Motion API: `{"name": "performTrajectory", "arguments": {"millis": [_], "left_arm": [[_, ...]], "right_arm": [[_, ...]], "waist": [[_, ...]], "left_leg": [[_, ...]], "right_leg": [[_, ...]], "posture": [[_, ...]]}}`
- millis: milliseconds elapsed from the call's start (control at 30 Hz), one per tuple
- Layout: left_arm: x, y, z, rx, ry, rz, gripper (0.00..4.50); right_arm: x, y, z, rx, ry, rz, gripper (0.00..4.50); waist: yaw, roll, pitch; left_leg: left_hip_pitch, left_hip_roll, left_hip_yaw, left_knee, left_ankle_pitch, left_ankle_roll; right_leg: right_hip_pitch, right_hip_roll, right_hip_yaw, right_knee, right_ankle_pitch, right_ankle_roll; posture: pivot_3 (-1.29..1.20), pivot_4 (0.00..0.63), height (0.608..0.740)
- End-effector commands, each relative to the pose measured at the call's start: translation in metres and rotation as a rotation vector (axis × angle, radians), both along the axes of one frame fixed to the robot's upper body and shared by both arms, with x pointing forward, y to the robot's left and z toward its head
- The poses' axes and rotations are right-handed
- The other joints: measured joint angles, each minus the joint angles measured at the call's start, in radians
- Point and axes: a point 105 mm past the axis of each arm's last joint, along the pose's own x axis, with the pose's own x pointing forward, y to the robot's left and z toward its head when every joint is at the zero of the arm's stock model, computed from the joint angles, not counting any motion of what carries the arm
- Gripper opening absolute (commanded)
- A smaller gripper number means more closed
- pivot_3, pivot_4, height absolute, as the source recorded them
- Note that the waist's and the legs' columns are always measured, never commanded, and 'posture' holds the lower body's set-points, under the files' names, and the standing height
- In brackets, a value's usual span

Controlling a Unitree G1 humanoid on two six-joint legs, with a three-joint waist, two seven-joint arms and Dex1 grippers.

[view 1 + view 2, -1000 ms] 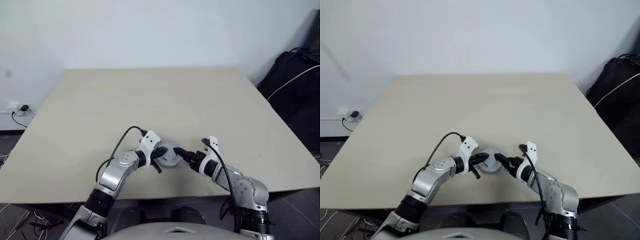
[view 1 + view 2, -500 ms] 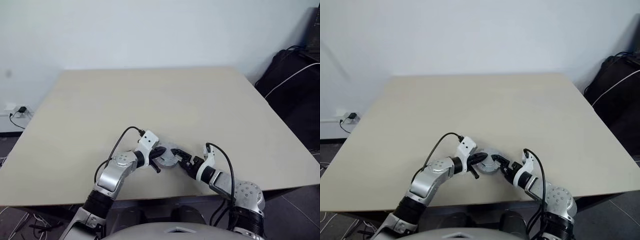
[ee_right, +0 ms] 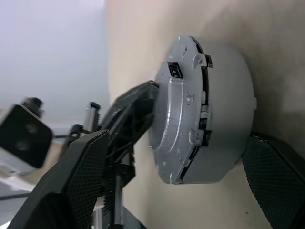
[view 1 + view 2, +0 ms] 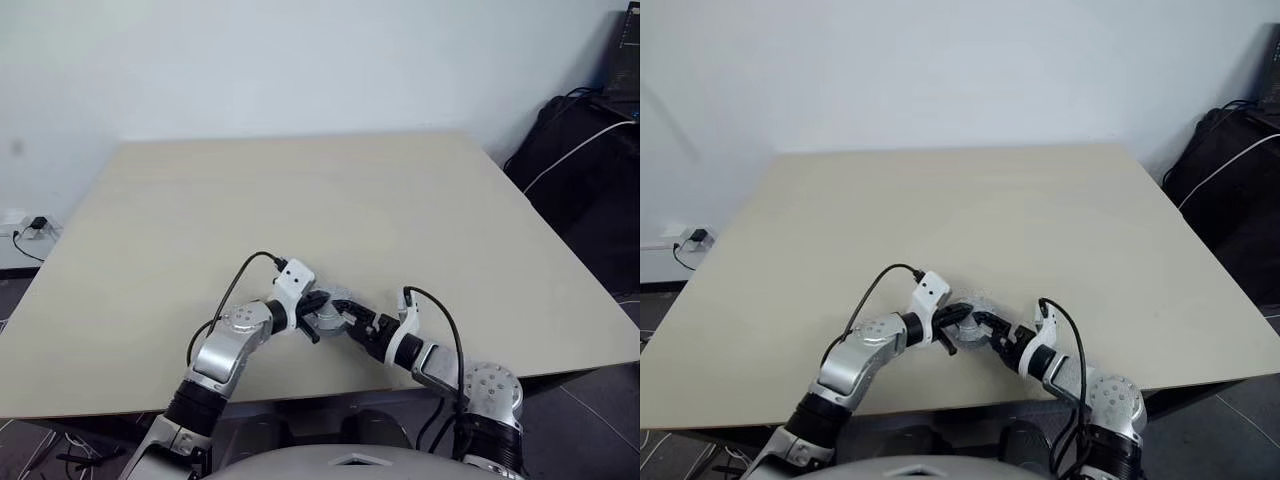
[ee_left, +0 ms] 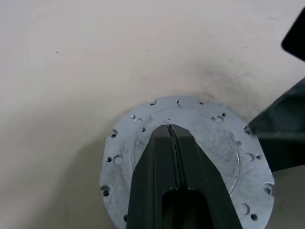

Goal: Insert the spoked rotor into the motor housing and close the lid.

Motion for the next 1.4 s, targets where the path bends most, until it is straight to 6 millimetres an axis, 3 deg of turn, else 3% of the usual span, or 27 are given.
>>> {"name": "performTrajectory", "arguments": {"millis": [33, 367, 633, 767, 867, 1000, 1167, 1233, 1400], "left_arm": [[-0.004, 0.000, -0.008, 0.024, 0.029, -0.005, 0.00], [-0.004, 0.001, -0.009, 0.024, 0.029, 0.002, 0.00], [-0.004, 0.002, -0.009, 0.019, 0.030, 0.009, 0.00], [0.000, 0.005, 0.002, -0.047, -0.013, 0.062, 0.00], [0.012, 0.018, 0.019, -0.151, -0.081, 0.203, 0.00], [0.024, 0.050, 0.040, -0.311, -0.123, 0.477, 0.00], [0.012, 0.086, 0.054, -0.592, -0.063, 0.716, 0.00], [0.002, 0.092, 0.058, -0.787, 0.008, 0.752, 0.00], [-0.019, 0.096, 0.048, -0.940, 0.103, 0.836, 0.00]], "right_arm": [[0.006, 0.006, 0.012, -0.004, -0.065, 0.008, 4.10], [0.007, 0.003, 0.013, -0.004, -0.075, 0.008, 1.23], [0.004, 0.003, 0.009, -0.027, -0.058, 0.022, 1.23], [0.003, 0.002, 0.008, -0.028, -0.053, 0.020, 1.23], [0.002, 0.002, 0.009, -0.007, -0.050, 0.000, 1.23], [-0.001, 0.002, 0.011, 0.048, -0.045, -0.036, 1.23], [-0.003, 0.003, 0.015, 0.101, -0.044, -0.059, 1.22], [-0.004, 0.005, 0.017, 0.123, -0.046, -0.059, 1.22], [0.001, 0.013, 0.039, 0.251, -0.112, -0.056, 1.20]], "waist": [[0.000, 0.000, 0.000], [0.000, 0.002, 0.001], [0.000, 0.002, 0.001], [0.000, 0.002, 0.001], [0.000, 0.002, 0.004], [0.000, -0.001, 0.010], [-0.001, -0.001, 0.012], [-0.001, -0.002, 0.014], [0.001, -0.003, 0.022]], "left_leg": [[0.000, 0.000, 0.000, 0.000, 0.000, 0.000], [0.000, 0.000, 0.000, 0.000, 0.000, 0.000], [0.000, 0.000, 0.000, -0.001, 0.000, 0.000], [0.000, 0.000, 0.000, -0.001, 0.000, 0.000], [0.000, 0.000, 0.000, -0.001, 0.000, 0.000], [-0.002, 0.000, 0.000, -0.002, 0.000, 0.000], [-0.004, 0.000, 0.000, -0.002, -0.001, 0.002], [-0.004, 0.000, 0.000, -0.002, -0.002, 0.003], [-0.004, -0.001, 0.000, -0.002, -0.002, 0.003]], "right_leg": [[0.000, 0.000, 0.000, 0.000, 0.000, 0.000], [0.000, 0.000, 0.000, -0.001, 0.000, 0.000], [0.000, 0.000, 0.000, -0.001, 0.000, 0.000], [0.000, 0.000, 0.000, -0.001, 0.000, 0.001], [-0.001, 0.000, 0.000, -0.001, 0.000, 0.000], [-0.002, 0.000, 0.000, -0.001, 0.000, 0.000], [-0.003, 0.000, 0.000, -0.003, 0.001, 0.002], [-0.003, 0.000, 0.000, -0.003, 0.000, 0.003], [-0.003, 0.000, -0.001, -0.003, -0.001, 0.001]], "posture": [[0.00, 0.000, 0.740], [0.00, 0.000, 0.740], [0.00, 0.000, 0.740], [0.00, 0.000, 0.740], [0.00, 0.000, 0.740], [0.00, 0.000, 0.740], [0.00, 0.000, 0.740], [0.00, 0.000, 0.740], [0.00, 0.000, 0.740]]}}
